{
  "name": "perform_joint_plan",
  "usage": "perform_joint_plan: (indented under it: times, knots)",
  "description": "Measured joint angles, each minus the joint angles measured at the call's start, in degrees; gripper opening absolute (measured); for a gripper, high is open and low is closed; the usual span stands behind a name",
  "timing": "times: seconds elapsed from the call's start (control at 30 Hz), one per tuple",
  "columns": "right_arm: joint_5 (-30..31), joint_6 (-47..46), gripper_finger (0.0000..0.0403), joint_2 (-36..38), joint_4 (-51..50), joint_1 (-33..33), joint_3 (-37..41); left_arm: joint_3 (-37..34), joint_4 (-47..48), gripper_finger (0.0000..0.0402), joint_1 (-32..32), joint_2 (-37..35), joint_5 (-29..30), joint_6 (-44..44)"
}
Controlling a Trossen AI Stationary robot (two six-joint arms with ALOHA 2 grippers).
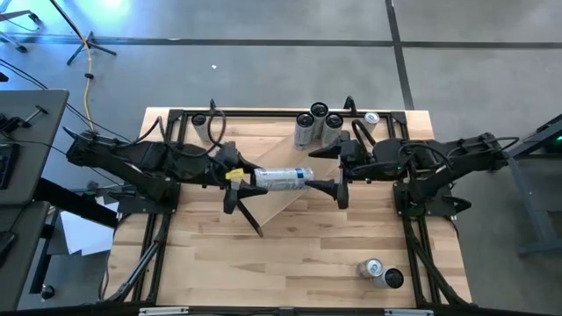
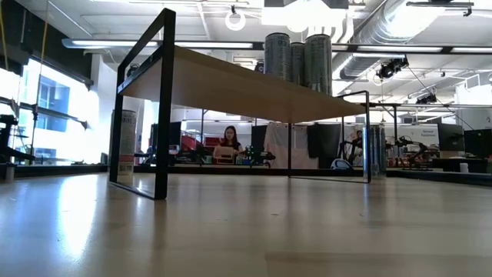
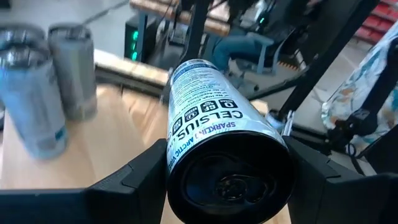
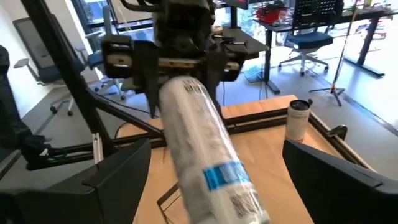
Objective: Place canned beverage on shelf
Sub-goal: Put the white-blue soda can on the shelf and align it with the other white-blue soda can
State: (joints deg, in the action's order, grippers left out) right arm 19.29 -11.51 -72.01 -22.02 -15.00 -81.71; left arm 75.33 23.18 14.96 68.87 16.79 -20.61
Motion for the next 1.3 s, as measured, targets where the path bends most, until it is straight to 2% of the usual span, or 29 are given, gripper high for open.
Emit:
perform_joint_plan:
  times: [0.27,0.43,0.57,0.73,0.9,1.03,1.3]
  knots:
    - [0.04,0.02,0.0351,0.00,-0.31,0.02,0.00,-0.01,-3.52,0.0216,0.00,-3.93,0.94,6.07]
    - [-0.27,0.02,0.0351,0.04,0.43,0.04,0.00,-3.94,-9.67,0.0216,-0.38,-4.94,0.81,7.19]
    - [-0.88,0.12,0.0351,0.04,0.45,0.04,0.00,-7.09,-11.37,0.0216,-1.28,-5.01,0.54,3.98]
    - [-2.55,2.89,0.0351,-0.09,0.52,0.20,0.00,-7.15,-11.69,0.0216,-2.43,-5.11,0.00,2.70]
    - [-5.92,3.03,0.0351,-1.54,-0.28,2.65,0.00,-7.15,-10.67,0.0216,-4.42,-4.86,-2.26,-1.05]
    - [-6.05,3.51,0.0351,-2.86,-2.22,3.57,0.00,-7.14,-8.45,0.0216,-5.65,-4.76,-4.24,-4.37]
    - [-6.28,7.52,0.0351,-5.83,-3.69,4.15,0.00,-7.08,-1.96,0.0216,-6.34,-3.61,-4.32,-6.26]
